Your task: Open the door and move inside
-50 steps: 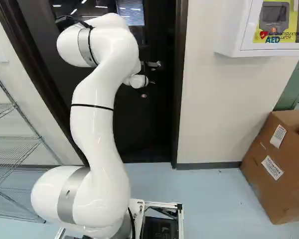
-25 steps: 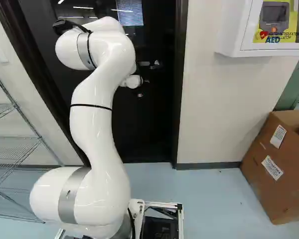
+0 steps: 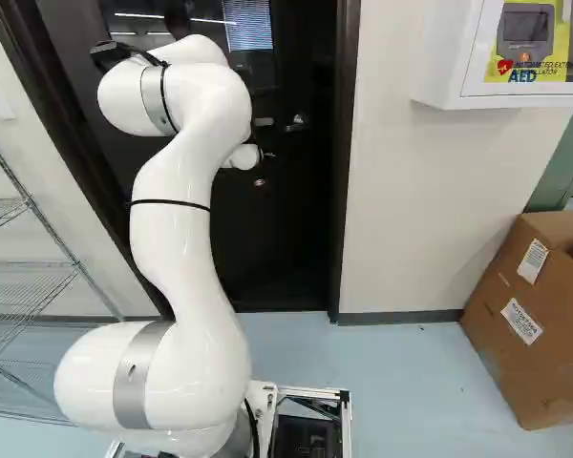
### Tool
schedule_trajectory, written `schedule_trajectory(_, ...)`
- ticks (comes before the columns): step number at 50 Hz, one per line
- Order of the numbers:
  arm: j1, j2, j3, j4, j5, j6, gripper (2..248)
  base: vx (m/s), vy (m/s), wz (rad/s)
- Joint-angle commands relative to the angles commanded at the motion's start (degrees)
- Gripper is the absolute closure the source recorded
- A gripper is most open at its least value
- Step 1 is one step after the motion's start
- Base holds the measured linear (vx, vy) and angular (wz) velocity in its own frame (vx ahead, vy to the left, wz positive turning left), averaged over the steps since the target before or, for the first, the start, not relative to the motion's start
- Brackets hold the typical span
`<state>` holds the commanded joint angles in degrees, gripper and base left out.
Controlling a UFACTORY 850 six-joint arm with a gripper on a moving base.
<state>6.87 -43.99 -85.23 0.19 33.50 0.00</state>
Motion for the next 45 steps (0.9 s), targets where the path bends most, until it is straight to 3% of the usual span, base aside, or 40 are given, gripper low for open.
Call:
schedule_trajectory(13,1.5,-1.1,-1.6,0.0,0.0,0.0,3,0.000,0.000,0.000)
schedule_trajectory(34,2.0,-3.7,-5.1,0.0,0.0,0.0,3,0.000,0.000,0.000)
schedule_trajectory(45,2.0,-2.2,-3.1,0.0,0.0,0.0,3,0.000,0.000,0.000)
